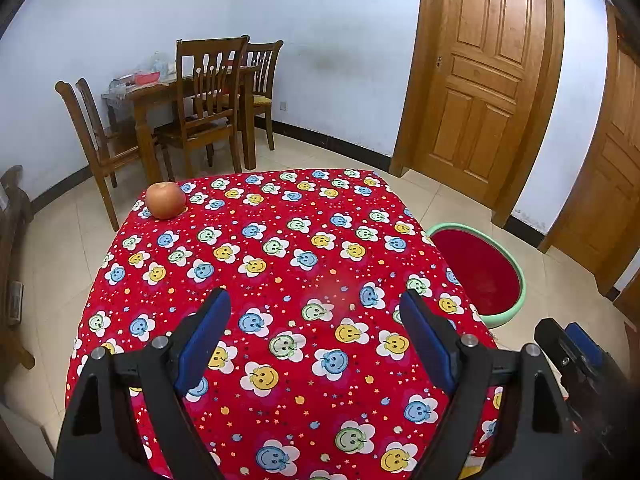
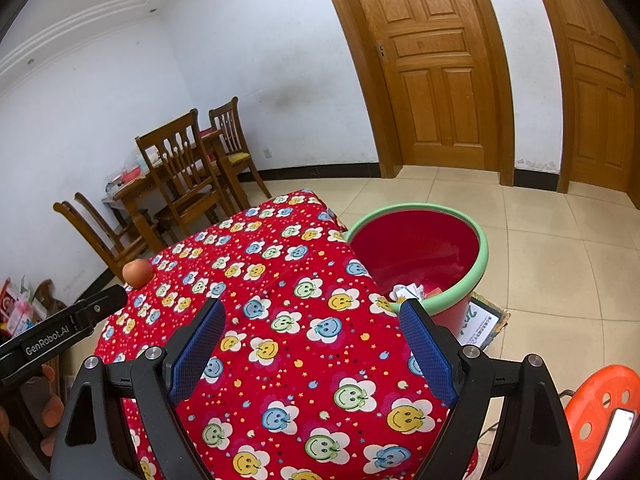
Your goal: Collect trash
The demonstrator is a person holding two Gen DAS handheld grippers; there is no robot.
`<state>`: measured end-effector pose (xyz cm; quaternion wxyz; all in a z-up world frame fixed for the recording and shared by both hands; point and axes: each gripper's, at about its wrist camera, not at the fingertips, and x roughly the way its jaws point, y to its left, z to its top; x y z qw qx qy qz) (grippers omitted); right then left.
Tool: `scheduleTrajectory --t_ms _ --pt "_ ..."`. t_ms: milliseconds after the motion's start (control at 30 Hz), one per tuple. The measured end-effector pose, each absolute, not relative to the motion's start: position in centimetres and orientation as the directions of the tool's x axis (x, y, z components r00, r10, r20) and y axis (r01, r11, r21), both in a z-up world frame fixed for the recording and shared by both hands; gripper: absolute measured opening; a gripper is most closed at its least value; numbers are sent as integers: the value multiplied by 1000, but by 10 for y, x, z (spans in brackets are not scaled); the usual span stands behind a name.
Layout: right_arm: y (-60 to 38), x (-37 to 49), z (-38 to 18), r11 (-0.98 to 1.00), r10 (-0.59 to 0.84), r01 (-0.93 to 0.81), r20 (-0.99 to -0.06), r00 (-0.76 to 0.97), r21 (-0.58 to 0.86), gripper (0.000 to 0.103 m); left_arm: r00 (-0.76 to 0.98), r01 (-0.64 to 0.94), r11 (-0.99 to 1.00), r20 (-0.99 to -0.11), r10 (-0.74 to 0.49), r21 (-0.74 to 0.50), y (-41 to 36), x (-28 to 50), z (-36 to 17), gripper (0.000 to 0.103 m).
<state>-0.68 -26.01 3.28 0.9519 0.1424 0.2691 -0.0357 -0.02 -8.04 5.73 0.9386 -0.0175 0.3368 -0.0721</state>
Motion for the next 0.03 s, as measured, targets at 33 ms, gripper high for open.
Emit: scheduleTrajectory --t_ms 33 --pt "-259 -8 32 957 10 144 -523 852 252 89 762 123 989 -630 -147 -82 -79 1 57 86"
